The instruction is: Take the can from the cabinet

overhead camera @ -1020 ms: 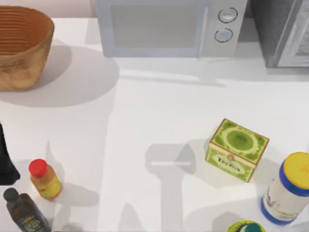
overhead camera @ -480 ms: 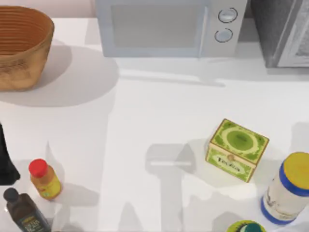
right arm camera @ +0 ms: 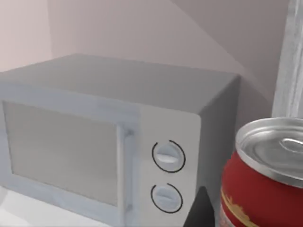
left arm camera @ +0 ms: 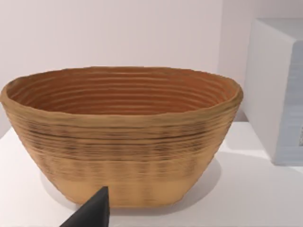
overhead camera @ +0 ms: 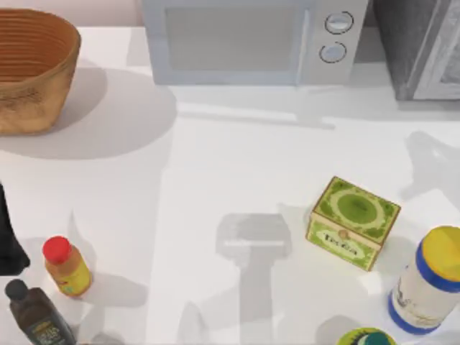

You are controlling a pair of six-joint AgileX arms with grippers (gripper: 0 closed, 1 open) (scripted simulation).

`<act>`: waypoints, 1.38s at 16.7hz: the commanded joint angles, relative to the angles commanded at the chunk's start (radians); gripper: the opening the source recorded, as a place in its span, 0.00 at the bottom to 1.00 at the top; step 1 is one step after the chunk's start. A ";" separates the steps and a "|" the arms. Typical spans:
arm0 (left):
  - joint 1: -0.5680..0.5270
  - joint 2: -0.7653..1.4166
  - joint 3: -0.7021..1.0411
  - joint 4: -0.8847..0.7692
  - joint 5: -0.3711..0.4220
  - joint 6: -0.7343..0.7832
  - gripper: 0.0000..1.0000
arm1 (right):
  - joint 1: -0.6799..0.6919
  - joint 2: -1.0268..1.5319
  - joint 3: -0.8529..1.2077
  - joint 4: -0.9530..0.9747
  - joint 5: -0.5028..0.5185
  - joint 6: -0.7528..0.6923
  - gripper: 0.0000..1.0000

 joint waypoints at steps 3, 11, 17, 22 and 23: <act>0.000 0.000 0.000 0.000 0.000 0.000 1.00 | -0.037 0.343 0.089 0.235 -0.139 0.005 0.00; 0.000 0.000 0.000 0.000 0.000 0.000 1.00 | -0.108 0.979 0.257 0.679 -0.404 0.014 0.00; 0.000 0.000 0.000 0.000 0.000 0.000 1.00 | -0.117 1.052 0.279 0.736 -0.438 0.015 0.00; 0.000 0.000 0.000 0.000 0.000 0.000 1.00 | -0.086 1.066 0.302 0.724 -0.412 0.014 0.00; 0.000 0.000 0.000 0.000 0.000 0.000 1.00 | -0.073 1.076 0.317 0.718 -0.397 0.013 0.00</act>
